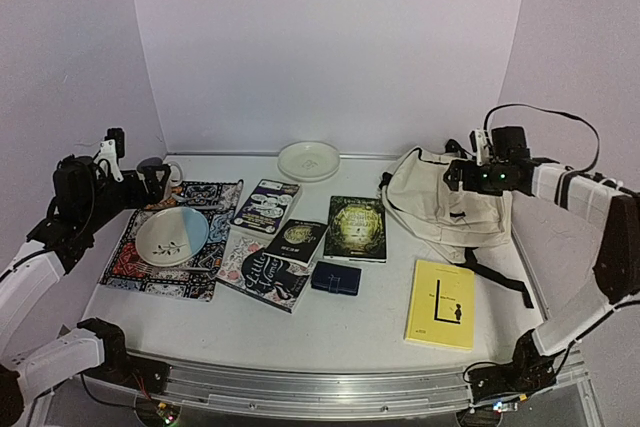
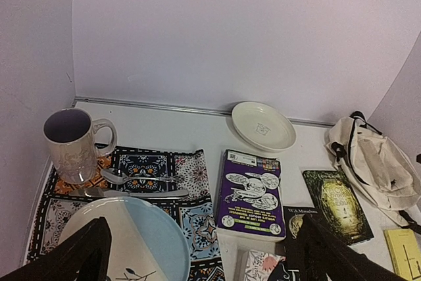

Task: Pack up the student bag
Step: Pick up the student bag from the corner of the board.

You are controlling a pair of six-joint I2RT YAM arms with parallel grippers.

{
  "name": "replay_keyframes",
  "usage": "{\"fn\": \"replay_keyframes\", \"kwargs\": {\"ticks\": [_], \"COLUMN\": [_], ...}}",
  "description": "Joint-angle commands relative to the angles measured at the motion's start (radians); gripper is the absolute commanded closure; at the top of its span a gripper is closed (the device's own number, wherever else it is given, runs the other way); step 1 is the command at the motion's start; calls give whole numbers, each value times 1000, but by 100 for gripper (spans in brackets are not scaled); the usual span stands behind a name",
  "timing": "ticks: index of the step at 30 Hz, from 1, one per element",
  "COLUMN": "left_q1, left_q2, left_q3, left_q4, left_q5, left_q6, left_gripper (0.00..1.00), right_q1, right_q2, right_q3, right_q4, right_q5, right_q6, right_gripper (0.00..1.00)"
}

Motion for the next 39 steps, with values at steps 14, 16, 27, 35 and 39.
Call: {"fn": "replay_keyframes", "kwargs": {"ticks": [14, 16, 27, 35, 39], "left_q1": [7, 7, 9, 9, 9], "left_q2": [61, 66, 73, 61, 67], "left_q3": [50, 50, 50, 48, 50], "left_q4": [34, 34, 33, 31, 31], "left_q5": [66, 69, 115, 130, 142], "left_q6": [24, 25, 30, 35, 33], "left_gripper": [0, 1, 1, 1, 1], "right_q1": [22, 22, 24, 24, 28], "right_q2": [595, 650, 770, 579, 452], "right_q3": [409, 452, 643, 722, 716], "right_q4": [-53, -85, -243, -274, -277], "right_q5": [273, 272, 250, 207, 144], "right_q6": [117, 110, 47, -61, -125], "right_gripper": [30, 34, 86, 100, 100]}}
